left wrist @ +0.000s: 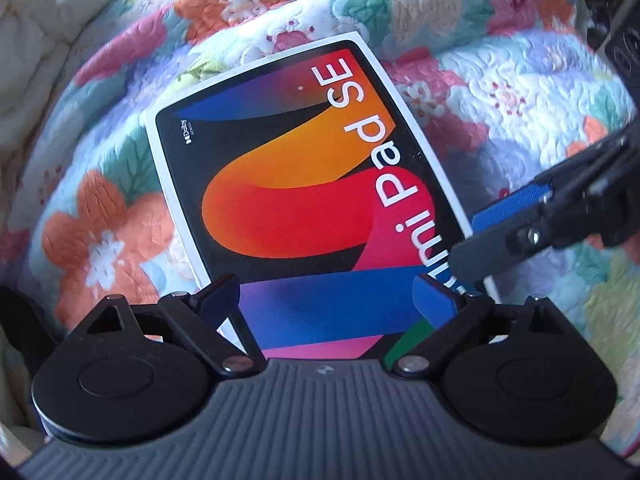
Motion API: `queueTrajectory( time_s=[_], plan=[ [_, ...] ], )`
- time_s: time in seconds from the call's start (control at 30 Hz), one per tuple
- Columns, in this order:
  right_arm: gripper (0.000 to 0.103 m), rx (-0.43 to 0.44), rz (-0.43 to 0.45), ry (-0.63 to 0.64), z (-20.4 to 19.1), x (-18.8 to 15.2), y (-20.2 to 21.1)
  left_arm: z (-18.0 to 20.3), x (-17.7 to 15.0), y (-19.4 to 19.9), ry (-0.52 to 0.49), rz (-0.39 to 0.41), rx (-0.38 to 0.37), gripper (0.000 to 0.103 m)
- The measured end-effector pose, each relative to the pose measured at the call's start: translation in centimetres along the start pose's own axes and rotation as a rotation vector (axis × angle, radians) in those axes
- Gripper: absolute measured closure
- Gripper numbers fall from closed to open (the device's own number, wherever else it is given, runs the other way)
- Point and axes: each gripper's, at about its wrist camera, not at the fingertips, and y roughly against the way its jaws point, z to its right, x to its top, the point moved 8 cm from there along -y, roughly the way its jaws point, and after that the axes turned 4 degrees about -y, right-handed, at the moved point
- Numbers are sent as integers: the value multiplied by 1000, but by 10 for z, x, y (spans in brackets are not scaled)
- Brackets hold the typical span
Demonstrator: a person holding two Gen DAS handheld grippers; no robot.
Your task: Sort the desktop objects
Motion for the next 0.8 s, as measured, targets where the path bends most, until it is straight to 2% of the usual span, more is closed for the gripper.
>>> queueTrajectory(
  time_s=[0.07,0.17,0.23,0.27,0.33,0.4,0.47,0.63,0.8],
  plan=[
    [20,-42,-7,6,9,-3,-3,-5,-4,-4,1,-15,26,8],
    [20,-93,-51,16,24,-12,-11,-24,-18,-12,66,-49,49,8],
    [20,-93,-98,22,31,-21,-19,-32,-29,-16,141,-71,23,6],
    [20,-85,-121,34,32,-25,-23,-32,-35,-18,183,-83,-21,6],
    [20,-68,-167,58,31,-34,-31,-26,-43,-25,217,-131,-99,6],
    [20,-45,-194,68,27,-39,-37,-22,-45,-27,209,-138,-108,3],
    [20,-49,-194,69,26,-40,-38,-20,-44,-28,207,-143,-109,1],
    [30,-38,-194,71,26,-38,-31,-23,-43,-23,231,-133,-111,2],
    [30,-8,-179,63,22,-35,-22,-26,-44,-19,244,-125,-117,4]
  ],
)
